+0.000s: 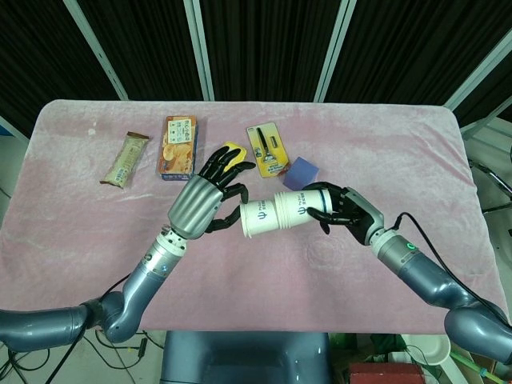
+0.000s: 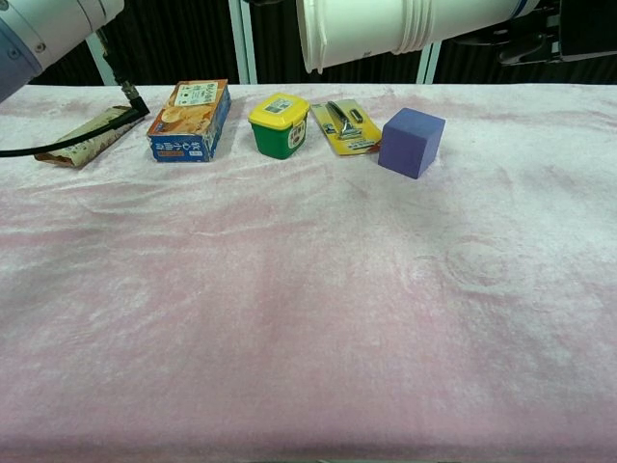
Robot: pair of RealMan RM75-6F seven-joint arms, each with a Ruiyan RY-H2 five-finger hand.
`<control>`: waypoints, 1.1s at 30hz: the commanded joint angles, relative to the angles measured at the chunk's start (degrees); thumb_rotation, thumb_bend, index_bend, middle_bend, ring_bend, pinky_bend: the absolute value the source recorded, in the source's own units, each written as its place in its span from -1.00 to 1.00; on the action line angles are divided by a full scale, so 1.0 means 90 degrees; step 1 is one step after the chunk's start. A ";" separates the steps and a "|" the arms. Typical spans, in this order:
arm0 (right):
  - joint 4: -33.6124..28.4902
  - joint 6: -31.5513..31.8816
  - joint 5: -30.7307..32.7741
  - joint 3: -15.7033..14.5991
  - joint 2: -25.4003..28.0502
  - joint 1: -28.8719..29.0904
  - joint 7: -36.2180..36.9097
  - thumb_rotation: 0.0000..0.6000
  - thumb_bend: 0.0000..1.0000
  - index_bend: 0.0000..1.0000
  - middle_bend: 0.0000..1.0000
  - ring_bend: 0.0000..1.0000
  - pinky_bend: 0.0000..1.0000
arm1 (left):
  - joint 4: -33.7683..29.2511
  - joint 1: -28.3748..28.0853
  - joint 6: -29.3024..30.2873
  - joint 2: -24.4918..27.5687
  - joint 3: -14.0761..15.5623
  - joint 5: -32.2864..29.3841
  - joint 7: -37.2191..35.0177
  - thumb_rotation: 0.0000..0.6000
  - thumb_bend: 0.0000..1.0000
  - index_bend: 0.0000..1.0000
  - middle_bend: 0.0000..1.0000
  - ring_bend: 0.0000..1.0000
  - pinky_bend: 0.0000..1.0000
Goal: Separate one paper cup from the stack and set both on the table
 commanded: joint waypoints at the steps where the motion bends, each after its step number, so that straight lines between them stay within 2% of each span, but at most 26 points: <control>1: 0.0013 -0.0034 -0.0040 0.0069 0.0041 -0.0115 -0.0016 1.00 0.33 0.58 0.28 0.54 0.47 | 0.0016 0.0064 0.0020 0.0091 0.0027 -0.0012 -0.0004 1.00 0.16 0.21 -0.62 -1.00 -1.00; 5: 0.0133 -0.0051 -0.0116 0.0042 0.0118 -0.0230 -0.0161 1.00 0.33 0.58 0.28 0.54 0.47 | -0.0177 0.0231 -0.0012 0.0437 0.0140 -0.0046 0.0065 1.00 0.16 0.19 -0.63 -1.00 -1.00; 9: 0.0291 0.0215 -0.0369 -0.0161 0.0166 -0.0297 -0.0611 1.00 0.33 0.58 0.27 0.54 0.47 | -0.0578 0.0405 -0.0110 0.0972 0.0222 -0.0168 0.0341 1.00 0.16 0.19 -0.63 -1.00 -1.00; 14: 0.0456 0.0903 -0.0882 -0.0780 0.0149 -0.0265 -0.1739 1.00 0.33 0.58 0.26 0.53 0.47 | -0.1098 0.0534 -0.0584 0.1772 0.0414 -0.0622 0.1012 1.00 0.16 0.19 -0.63 -1.00 -1.00; 19: 0.0576 0.2018 -0.1376 -0.1698 -0.0091 -0.0144 -0.3728 1.00 0.33 0.58 0.25 0.53 0.47 | -0.1722 0.0694 -0.1113 0.2684 0.0657 -0.1580 0.1642 1.00 0.16 0.17 -0.64 -1.00 -1.00; 22: 0.0592 0.2786 -0.1420 -0.2244 -0.0423 -0.0037 -0.5227 1.00 0.33 0.58 0.25 0.52 0.47 | -0.1804 0.0719 -0.1186 0.3029 0.0814 -0.2063 0.2255 1.00 0.16 0.16 -0.64 -1.00 -1.00; 28: 0.0742 0.4283 -0.1840 -0.3184 -0.1417 0.0078 -0.8255 1.00 0.30 0.58 0.19 0.47 0.42 | -0.1659 0.0768 -0.1447 0.3253 0.1076 -0.3097 0.2567 1.00 0.15 0.14 -0.65 -1.00 -1.00; 33: 0.1056 0.5033 -0.2120 -0.3536 -0.2200 0.0089 -0.9573 1.00 0.29 0.58 0.16 0.44 0.39 | -0.1154 0.0794 -0.1623 0.3042 0.1166 -0.3210 0.2265 1.00 0.15 0.13 -0.65 -1.00 -1.00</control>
